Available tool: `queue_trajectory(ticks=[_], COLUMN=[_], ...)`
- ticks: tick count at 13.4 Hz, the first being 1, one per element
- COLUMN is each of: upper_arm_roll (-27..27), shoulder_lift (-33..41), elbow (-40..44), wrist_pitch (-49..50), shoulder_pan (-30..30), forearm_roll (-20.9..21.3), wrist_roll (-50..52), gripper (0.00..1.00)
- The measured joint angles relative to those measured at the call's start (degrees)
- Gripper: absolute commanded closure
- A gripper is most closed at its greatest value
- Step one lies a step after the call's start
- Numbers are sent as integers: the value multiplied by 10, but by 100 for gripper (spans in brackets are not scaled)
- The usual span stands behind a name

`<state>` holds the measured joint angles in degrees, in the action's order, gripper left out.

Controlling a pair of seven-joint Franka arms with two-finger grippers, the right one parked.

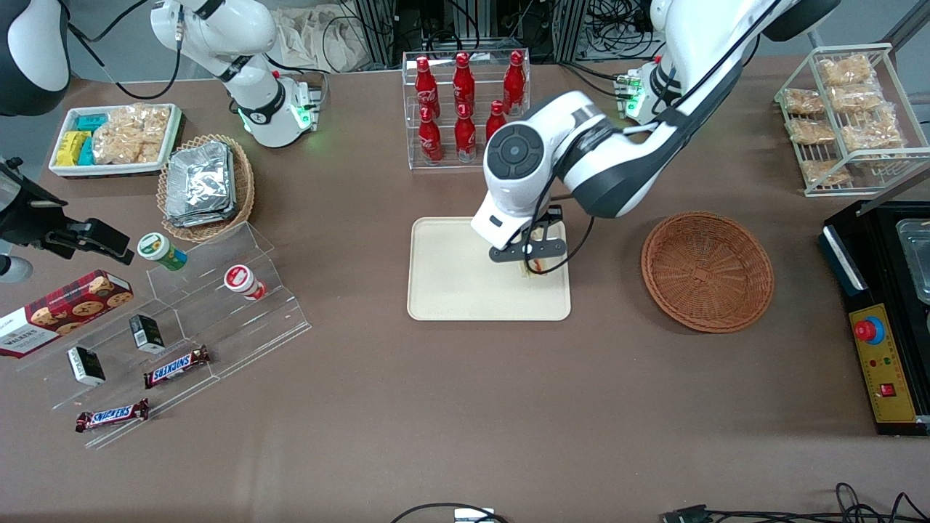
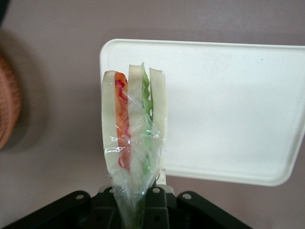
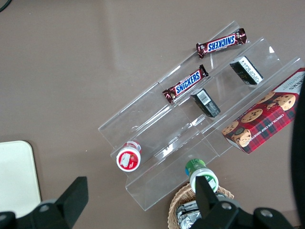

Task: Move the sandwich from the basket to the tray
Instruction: 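Carry the sandwich over the cream tray and lower it, then set the sandwich on the tray and open the left gripper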

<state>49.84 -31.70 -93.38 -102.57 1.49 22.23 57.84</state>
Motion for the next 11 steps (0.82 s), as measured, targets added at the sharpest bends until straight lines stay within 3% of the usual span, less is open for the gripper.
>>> queue_trajectory(ticks=[5,9,10,11], upper_arm_roll=[-49,-86,-88,-88], shoulder_lift=[-3,-12,-16,-19], elbow=[-133,-183,-184,-184], wrist_pitch=[-170,-257,-262,-265], shoulder_pan=[-10,-10,-10,-10], forearm_roll=[45,63,65,66], wrist_roll=[-1,-2,-2,-2], gripper=[92,90,85,58])
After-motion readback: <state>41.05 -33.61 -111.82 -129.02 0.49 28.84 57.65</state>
